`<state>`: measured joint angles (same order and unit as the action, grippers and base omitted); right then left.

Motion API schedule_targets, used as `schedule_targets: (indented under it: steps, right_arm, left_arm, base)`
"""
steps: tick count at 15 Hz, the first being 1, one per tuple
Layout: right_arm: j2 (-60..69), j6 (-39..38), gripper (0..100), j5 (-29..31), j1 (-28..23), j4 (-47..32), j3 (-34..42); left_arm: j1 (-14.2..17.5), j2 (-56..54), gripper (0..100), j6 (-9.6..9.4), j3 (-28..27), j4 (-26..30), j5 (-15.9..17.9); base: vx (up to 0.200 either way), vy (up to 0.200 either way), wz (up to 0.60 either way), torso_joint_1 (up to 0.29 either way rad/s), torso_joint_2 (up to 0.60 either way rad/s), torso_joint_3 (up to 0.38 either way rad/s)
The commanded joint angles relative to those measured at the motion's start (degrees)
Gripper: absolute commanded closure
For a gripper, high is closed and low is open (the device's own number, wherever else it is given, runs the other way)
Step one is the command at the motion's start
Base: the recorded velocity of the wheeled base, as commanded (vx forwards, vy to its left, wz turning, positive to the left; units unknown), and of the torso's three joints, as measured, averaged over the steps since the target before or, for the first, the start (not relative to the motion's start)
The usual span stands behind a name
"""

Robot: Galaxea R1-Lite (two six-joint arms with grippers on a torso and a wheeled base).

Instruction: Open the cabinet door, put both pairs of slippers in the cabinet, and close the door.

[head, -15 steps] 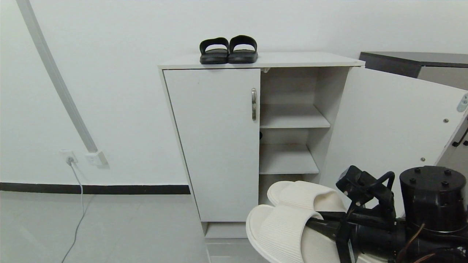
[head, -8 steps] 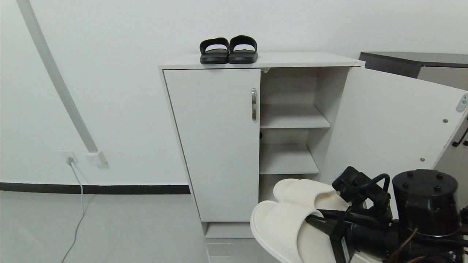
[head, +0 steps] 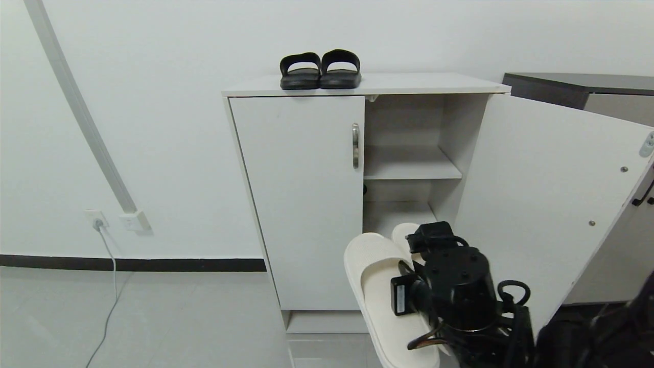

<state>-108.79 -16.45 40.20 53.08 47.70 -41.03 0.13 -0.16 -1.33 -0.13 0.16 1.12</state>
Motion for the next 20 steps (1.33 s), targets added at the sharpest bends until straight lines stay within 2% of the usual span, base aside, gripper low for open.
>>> schedule_targets:
  steps: [1, 10, 20]
  right_arm:
    - [-8.11, -1.05, 100, 4.36, -0.61, 0.29, -4.67]
    - [-8.02, -1.05, 100, 5.23, -1.22, 0.81, -4.58]
    - [-4.41, 1.50, 100, 5.06, -1.31, 0.73, -0.98]
  left_arm:
    - [0.04, 0.16, 100, 0.01, -0.04, 0.02, 0.02]
    - [0.04, 0.16, 100, 0.01, -0.04, 0.02, 0.02]
    - [0.04, 0.16, 100, 0.01, -0.04, 0.02, 0.02]
  base:
    - [0.000, 0.000, 0.00, 0.000, 0.00, 0.000]
    - [0.000, -0.200, 0.00, 0.002, 0.00, 0.003]
    - [0.000, 0.000, 0.00, 0.000, 0.00, 0.000]
